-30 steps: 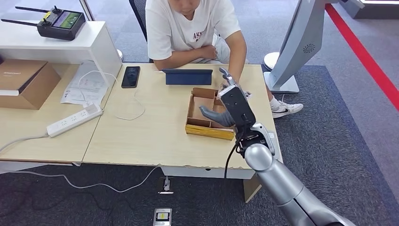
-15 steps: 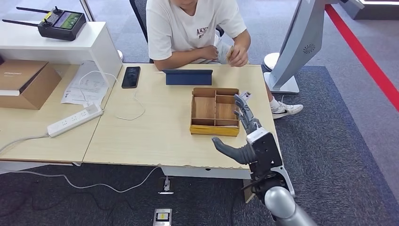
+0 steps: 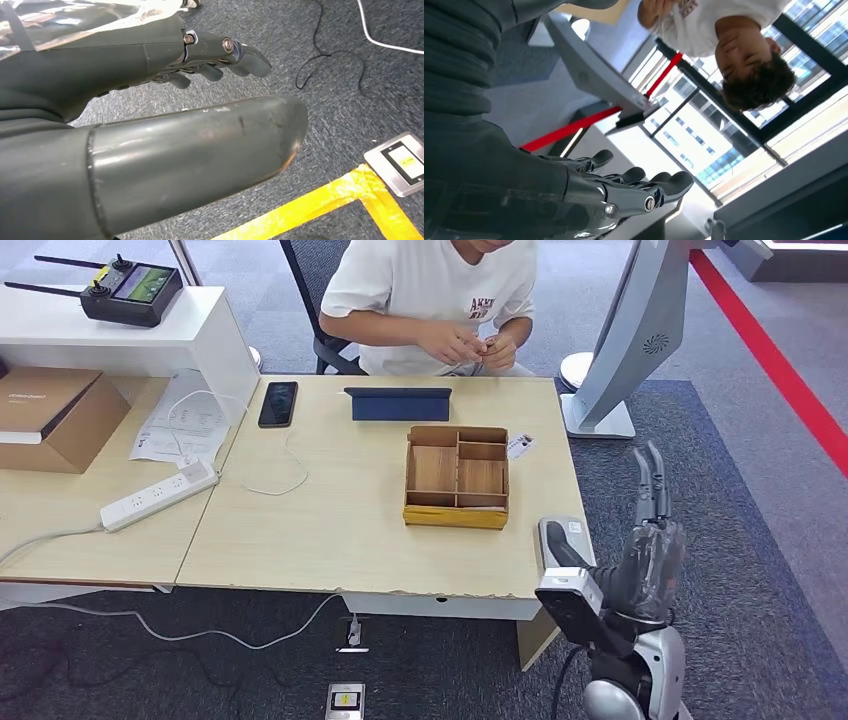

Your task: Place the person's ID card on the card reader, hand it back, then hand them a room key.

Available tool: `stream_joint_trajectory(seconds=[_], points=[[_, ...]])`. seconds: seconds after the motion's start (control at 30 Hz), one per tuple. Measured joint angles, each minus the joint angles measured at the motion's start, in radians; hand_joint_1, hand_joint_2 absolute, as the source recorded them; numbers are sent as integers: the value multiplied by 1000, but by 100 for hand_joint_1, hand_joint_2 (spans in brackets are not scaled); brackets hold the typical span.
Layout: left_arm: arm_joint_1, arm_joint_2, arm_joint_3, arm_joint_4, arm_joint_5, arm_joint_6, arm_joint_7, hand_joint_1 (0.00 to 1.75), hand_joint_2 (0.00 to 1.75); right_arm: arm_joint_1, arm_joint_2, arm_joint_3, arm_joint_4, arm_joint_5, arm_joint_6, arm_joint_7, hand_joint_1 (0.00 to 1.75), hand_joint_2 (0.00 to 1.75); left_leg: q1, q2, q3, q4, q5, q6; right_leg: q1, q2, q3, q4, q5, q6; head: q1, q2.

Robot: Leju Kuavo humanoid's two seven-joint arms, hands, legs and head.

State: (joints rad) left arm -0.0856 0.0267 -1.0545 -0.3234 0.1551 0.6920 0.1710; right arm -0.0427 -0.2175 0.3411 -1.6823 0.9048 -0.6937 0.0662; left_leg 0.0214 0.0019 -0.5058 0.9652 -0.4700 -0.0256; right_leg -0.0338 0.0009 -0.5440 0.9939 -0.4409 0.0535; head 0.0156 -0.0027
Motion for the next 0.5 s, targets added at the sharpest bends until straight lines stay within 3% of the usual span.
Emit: stream_joint_trajectory(seconds=[0.17,0.5], points=[[4,-6,29,0,-37,0,10,0,0,19,42,-187,40,166,0,-6,0,175,0,0,0,0,0,0,0,0,0,0,0,0,0,0],[13,-15,94,0,-77,0,30,0,0,-11,106,-560,278,216,1,-76,0,175,-1,0,0,0,0,0,-1,0,-1,0,0,0,0,0]])
